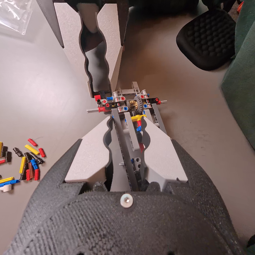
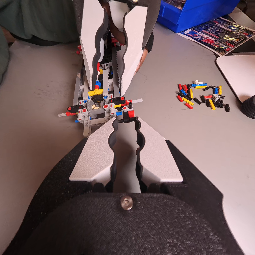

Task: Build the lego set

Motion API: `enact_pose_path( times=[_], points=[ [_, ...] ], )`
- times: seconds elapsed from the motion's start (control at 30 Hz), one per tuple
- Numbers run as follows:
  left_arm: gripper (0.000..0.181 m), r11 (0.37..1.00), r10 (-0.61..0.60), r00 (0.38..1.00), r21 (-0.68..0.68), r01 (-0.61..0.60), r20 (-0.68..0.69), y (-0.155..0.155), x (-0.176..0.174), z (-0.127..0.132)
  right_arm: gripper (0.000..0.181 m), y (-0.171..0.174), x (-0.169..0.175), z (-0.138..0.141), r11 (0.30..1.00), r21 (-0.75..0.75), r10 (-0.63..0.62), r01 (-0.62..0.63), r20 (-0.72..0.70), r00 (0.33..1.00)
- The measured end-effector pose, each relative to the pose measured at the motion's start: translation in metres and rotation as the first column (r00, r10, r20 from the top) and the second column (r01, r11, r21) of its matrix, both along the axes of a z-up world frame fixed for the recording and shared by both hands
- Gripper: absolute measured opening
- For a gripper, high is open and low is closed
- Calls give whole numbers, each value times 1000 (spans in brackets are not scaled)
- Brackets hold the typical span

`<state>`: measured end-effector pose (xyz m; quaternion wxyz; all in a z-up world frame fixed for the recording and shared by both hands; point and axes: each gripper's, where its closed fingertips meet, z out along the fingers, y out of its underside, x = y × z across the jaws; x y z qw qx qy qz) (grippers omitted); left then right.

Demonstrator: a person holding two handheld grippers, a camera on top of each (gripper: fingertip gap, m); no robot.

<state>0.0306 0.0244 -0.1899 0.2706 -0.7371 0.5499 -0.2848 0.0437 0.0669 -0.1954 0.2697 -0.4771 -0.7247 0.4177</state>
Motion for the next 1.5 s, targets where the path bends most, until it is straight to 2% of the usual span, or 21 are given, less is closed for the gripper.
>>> enact_pose_path(
  times=[0.4, 0.7, 1.0, 1.27, 1.5],
  points=[
    [40, 1000, 3, 1000, -2, -3, 4, 1, 0, 0, 21, 0, 0, 6, 988, -154, -7, 3, -30, 1000],
    [40, 1000, 3, 1000, 2, -3, 12, 1, -1, 1, 21, 1, 3, 7, 986, -166, 7, -15, -50, 999],
    [40, 1000, 1, 1000, -2, -1, 20, 0, -1, 1, 22, 3, 2, 19, 984, -175, 1, -24, -133, 991],
    [40, 1000, -3, 1000, 3, 2, 19, 0, -1, 2, 22, -1, -1, 17, 991, -130, 11, -29, -134, 991],
    [40, 1000, -9, 1000, 4, 9, 22, -1, 0, 2, 22, 14, -4, 21, 989, -141, -68, 46, -157, 985]
  ],
)
